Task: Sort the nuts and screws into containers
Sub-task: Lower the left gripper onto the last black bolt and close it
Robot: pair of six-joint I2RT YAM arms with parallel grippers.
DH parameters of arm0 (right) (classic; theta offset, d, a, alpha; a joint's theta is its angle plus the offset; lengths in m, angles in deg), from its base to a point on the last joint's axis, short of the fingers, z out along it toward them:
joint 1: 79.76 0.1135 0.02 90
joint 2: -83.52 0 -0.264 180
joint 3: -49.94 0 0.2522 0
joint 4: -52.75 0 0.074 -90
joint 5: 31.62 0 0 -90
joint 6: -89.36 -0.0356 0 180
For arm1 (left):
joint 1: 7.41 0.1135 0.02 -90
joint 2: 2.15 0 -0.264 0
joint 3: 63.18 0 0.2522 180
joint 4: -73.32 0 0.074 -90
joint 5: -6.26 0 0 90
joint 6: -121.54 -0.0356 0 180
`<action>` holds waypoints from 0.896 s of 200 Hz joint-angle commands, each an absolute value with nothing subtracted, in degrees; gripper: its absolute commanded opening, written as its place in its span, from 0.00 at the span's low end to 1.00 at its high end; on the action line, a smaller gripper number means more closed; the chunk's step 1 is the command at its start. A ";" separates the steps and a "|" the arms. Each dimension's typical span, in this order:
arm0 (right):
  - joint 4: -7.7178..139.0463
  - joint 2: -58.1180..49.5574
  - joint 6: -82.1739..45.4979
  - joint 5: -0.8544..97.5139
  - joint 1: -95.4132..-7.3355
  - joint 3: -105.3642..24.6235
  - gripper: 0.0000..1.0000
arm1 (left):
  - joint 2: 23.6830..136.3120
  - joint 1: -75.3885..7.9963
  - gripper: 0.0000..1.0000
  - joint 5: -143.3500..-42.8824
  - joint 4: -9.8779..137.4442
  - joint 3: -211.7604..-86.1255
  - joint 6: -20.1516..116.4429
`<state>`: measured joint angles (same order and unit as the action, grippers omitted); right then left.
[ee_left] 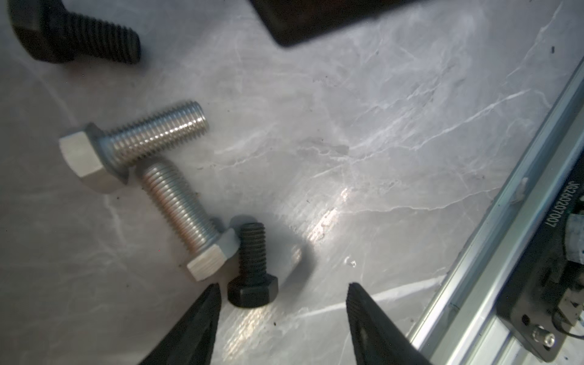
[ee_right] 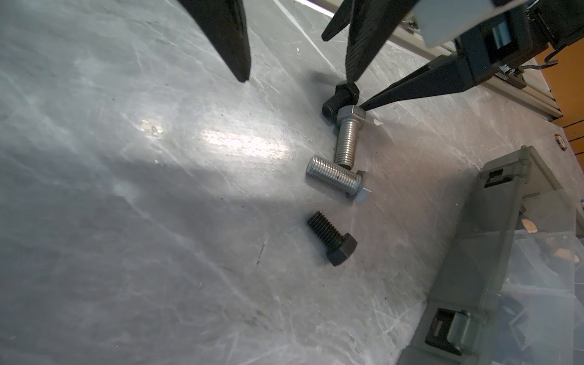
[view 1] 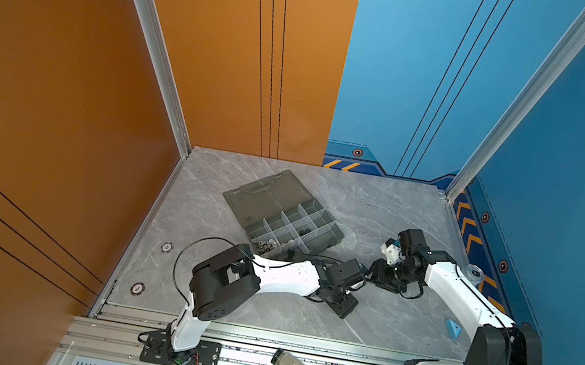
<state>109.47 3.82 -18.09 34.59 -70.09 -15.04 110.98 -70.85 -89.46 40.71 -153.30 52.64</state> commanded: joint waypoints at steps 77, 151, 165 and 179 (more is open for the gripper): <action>110.00 5.27 -17.98 35.33 -70.67 -13.92 0.52 | 113.90 -69.61 0.63 -90.85 40.58 -155.35 55.88; 110.02 5.46 -18.20 35.35 -71.01 -14.05 0.52 | 114.85 -69.40 0.57 -89.12 38.07 -155.95 56.07; 110.02 5.46 -18.13 35.33 -71.12 -13.95 0.52 | 114.75 -69.37 0.54 -88.89 37.47 -155.96 56.06; 110.01 5.55 -18.20 35.35 -71.18 -13.97 0.52 | 114.94 -69.30 0.51 -88.70 36.84 -156.13 55.97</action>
<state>109.45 3.82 -18.09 34.59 -70.72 -14.58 113.51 -69.91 -89.83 40.38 -154.87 55.57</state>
